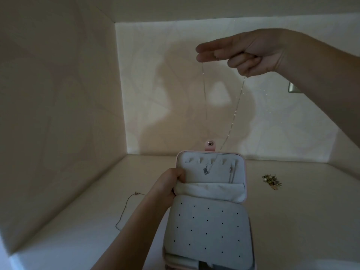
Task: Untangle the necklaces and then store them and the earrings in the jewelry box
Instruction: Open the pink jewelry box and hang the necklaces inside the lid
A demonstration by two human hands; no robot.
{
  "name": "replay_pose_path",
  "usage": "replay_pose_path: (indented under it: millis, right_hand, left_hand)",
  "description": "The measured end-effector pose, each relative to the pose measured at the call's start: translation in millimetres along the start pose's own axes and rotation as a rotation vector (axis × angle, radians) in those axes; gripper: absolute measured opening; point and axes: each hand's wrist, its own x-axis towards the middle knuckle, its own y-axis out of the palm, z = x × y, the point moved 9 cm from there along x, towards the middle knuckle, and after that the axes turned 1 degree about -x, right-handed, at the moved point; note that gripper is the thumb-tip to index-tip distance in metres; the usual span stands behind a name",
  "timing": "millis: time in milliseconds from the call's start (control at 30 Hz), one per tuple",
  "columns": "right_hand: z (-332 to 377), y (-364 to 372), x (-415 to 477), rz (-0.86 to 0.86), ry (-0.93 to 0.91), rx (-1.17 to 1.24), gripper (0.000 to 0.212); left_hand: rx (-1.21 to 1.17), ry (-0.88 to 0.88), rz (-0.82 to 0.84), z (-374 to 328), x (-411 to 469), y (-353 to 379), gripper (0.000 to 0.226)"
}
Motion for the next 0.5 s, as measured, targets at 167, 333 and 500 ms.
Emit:
replay_pose_path:
  millis: [167,333,500]
  right_hand:
    - [-13.3,-1.9,0.2,-0.001,0.044,-0.012,0.033]
    - [-21.6,-7.0,1.1,-0.010,0.080,-0.039,0.033]
    - [-27.1,-15.0,-1.0,-0.028,0.102,-0.076,0.030]
  left_hand:
    - [-0.006,-0.004,0.006,0.0,2.1,-0.9,0.047]
    - [0.010,-0.007,-0.004,-0.6,1.2,-1.6,0.047]
    - [0.016,0.001,-0.014,-2.6,-2.0,-0.7,0.033]
